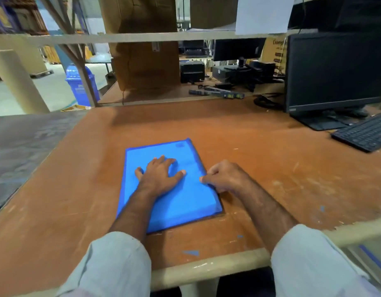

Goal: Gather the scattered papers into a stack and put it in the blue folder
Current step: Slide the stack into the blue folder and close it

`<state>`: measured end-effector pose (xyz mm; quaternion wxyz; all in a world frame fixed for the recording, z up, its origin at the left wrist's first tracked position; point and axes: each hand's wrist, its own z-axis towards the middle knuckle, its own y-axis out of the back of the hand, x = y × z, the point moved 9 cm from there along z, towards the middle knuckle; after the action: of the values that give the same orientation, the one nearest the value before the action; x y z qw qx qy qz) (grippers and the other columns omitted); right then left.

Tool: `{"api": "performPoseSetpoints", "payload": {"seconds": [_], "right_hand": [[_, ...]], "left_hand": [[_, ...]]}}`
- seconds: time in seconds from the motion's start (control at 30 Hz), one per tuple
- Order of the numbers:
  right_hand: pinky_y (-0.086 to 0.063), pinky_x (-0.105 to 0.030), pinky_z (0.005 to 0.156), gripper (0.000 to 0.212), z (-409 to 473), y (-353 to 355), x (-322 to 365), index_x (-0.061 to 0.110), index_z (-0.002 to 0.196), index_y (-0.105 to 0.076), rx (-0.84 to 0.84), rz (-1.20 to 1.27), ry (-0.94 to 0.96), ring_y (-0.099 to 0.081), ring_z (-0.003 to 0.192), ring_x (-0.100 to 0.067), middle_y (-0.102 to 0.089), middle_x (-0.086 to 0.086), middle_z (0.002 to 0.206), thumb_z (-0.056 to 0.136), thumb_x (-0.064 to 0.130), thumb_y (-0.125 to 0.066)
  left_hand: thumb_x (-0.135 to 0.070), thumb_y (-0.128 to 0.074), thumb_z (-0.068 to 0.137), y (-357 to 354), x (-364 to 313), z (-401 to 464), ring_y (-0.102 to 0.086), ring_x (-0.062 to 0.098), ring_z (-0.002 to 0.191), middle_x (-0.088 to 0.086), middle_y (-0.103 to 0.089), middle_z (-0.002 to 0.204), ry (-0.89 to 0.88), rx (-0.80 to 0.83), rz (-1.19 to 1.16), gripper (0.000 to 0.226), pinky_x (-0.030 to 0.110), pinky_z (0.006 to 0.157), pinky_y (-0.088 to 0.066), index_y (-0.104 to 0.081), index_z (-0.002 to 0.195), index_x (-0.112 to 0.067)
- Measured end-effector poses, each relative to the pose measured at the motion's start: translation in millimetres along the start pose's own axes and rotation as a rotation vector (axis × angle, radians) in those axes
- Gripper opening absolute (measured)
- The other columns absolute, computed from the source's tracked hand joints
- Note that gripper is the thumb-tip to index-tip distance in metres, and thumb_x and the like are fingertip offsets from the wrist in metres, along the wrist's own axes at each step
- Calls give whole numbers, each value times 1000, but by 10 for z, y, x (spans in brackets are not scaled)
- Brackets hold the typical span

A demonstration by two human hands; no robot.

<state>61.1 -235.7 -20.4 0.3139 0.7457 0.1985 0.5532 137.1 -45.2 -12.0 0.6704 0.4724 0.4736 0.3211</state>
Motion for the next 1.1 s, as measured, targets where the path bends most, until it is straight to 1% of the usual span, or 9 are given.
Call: {"api": "performPoseSetpoints", "payload": {"seconds": [0.13, 0.23, 0.3, 0.43, 0.63, 0.83, 0.93, 1.03, 1.1], "right_hand": [[-56, -30, 69, 17, -248, 128, -53, 13, 69, -74, -180, -46, 0, -64, 64, -15, -70, 0, 67, 75, 27, -82], [-56, -32, 59, 19, -312, 62, -142, 15, 67, -67, -176, 316, -44, -62, 54, -16, -68, -7, 67, 82, 12, -78], [-47, -25, 48, 20, -336, 2, -167, 14, 71, -62, -141, 486, -68, -54, 49, -12, -60, -8, 65, 86, 6, -74], [-49, -28, 52, 17, -360, 33, -192, 17, 81, -65, -177, 310, -50, -64, 67, -19, -66, -2, 74, 78, 13, -81], [-47, -22, 41, 20, -641, -18, -258, 9, 102, -63, 46, 432, -113, -55, 50, -9, -61, -4, 66, 88, 14, -77], [-35, -19, 37, 28, -701, 44, -219, 17, 94, -60, 51, -63, -37, -52, 37, -9, -66, 0, 54, 83, 31, -81], [-41, -20, 43, 30, -634, 158, -145, 16, 87, -64, 69, -111, -11, -56, 41, -9, -68, 1, 54, 79, 38, -83], [-52, -27, 59, 27, -255, 406, -5, 16, 80, -65, -167, -68, 79, -65, 52, -13, -69, 4, 55, 83, 40, -76], [-50, -27, 62, 22, 77, 484, 152, 18, 76, -65, -297, -73, 154, -69, 63, -15, -67, 5, 56, 84, 37, -73]], "left_hand": [[-76, -45, 90, -47, -16, -16, -23, 17, 153, -7, -29, 166, 46, 5, 18, 66, 69, 116, -11, -46, 147, -41], [-76, -41, 92, -39, -11, -37, -20, 18, 154, -10, -27, 166, 75, 2, 15, 66, 72, 114, -8, -45, 147, -40], [-76, -40, 92, -39, -1, -45, -20, 19, 154, -11, -28, 166, 98, 15, -8, 65, 74, 114, -7, -46, 146, -40], [-74, -41, 93, 18, -81, -65, -22, 19, 153, -6, -32, 164, 84, 2, -13, 65, 74, 114, -8, -47, 146, -37], [-83, -34, 89, -103, -448, -166, -7, 16, 157, -8, -14, 171, -67, 144, -1, 68, 72, 116, 2, -31, 151, -56], [-100, -25, 72, -336, -500, -198, 7, 21, 158, -12, 7, 171, -79, 324, 213, 85, 84, 105, 3, -4, 148, -70], [-97, -34, 73, -314, -526, -145, 1, 22, 158, -10, -4, 170, -79, 331, 169, 84, 85, 106, 1, -17, 148, -67], [-74, -50, 88, -123, -627, 82, -30, 23, 149, 0, -40, 156, -140, 163, 136, 60, 77, 112, -12, -49, 141, -47], [-55, -53, 96, -35, -684, 326, -43, 26, 141, 3, -51, 149, -185, 77, 129, 48, 64, 117, -25, -58, 137, -32]]}}
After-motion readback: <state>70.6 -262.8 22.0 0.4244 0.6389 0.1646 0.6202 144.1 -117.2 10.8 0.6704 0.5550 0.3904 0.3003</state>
